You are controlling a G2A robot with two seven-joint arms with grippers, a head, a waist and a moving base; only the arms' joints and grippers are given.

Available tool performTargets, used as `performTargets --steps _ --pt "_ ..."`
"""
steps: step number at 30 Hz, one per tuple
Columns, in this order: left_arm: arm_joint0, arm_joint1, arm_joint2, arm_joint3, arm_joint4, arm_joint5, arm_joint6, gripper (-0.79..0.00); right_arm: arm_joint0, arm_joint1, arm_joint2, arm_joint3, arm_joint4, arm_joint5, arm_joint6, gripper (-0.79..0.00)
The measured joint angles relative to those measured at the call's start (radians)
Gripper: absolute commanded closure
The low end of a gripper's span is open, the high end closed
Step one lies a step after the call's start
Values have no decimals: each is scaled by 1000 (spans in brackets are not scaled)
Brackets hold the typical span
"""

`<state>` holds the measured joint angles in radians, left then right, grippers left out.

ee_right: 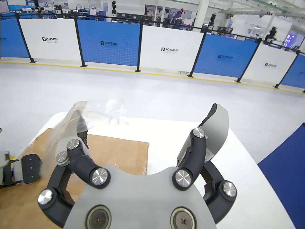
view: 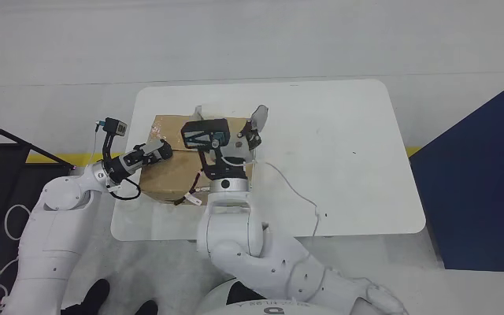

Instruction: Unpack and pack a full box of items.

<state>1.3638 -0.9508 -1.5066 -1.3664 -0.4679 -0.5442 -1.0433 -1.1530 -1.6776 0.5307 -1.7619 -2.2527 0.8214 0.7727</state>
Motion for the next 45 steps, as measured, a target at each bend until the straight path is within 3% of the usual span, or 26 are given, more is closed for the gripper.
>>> performTargets --steps 4,8,15,20,27,37,42,45 --pt "0 0 0 0 0 0 0 -785 85 -69 -71 71 -100 -3 164 -785" --pt "0 0 0 0 0 0 0 -785 123 -124 -80 108 -128 5 224 -785" --pt "0 0 0 0 0 0 0 -785 121 -143 -42 90 -107 29 197 -785" --pt "0 0 0 0 0 0 0 -785 79 -118 0 39 -53 37 189 -785" --pt "0 0 0 0 0 0 0 -785 9 -41 77 -90 289 8 129 -785" --pt "0 0 0 0 0 0 0 -785 -338 106 292 -298 650 -161 -190 -785" --pt "0 0 0 0 0 0 0 -785 -490 138 397 -378 819 -224 -288 -785" --pt "0 0 0 0 0 0 0 -785 -544 145 487 -355 975 -300 -364 -785"
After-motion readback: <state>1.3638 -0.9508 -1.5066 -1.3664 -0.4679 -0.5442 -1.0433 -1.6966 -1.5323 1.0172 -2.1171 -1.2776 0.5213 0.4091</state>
